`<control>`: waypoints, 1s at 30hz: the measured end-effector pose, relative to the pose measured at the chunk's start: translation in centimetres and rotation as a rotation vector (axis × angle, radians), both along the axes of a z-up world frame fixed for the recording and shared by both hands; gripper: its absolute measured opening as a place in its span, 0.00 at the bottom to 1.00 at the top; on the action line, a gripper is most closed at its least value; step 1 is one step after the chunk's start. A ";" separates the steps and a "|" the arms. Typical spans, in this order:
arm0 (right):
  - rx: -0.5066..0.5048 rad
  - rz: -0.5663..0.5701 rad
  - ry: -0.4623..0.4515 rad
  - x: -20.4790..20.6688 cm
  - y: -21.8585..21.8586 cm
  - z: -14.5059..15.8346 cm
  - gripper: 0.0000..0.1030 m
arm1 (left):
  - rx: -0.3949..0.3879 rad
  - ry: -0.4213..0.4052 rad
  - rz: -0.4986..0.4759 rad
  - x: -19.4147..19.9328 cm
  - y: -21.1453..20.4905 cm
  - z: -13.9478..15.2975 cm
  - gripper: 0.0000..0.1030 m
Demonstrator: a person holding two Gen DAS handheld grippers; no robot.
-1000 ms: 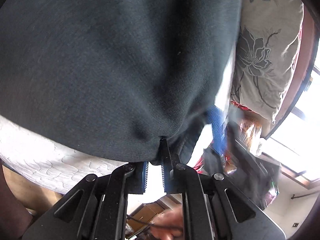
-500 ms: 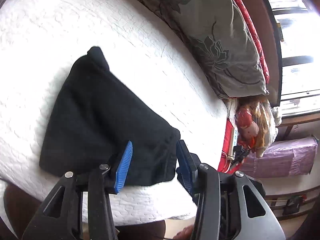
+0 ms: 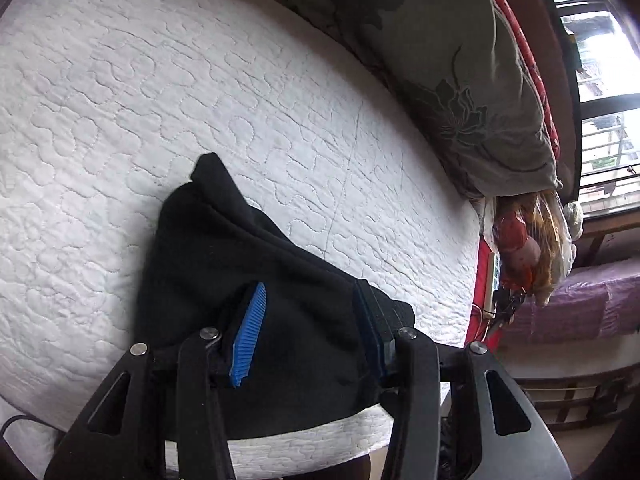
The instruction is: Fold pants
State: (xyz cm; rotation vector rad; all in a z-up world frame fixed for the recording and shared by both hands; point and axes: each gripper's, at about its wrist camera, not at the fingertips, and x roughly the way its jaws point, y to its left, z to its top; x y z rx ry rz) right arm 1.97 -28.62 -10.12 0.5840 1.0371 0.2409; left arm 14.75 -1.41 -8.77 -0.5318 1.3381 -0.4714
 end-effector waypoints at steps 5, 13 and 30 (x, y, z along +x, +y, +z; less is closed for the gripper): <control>0.161 -0.079 -0.021 -0.9 -2.9 2.1 0.56 | 0.081 -0.092 -0.004 -1.9 4.7 1.3 0.51; 0.145 -0.098 0.069 2.0 -1.8 -0.1 0.61 | 0.096 -0.042 -0.043 -1.7 6.9 -1.5 0.51; 0.365 -0.078 0.100 3.5 -1.1 -4.4 0.57 | -0.146 0.038 -0.126 -0.4 3.6 -5.2 0.75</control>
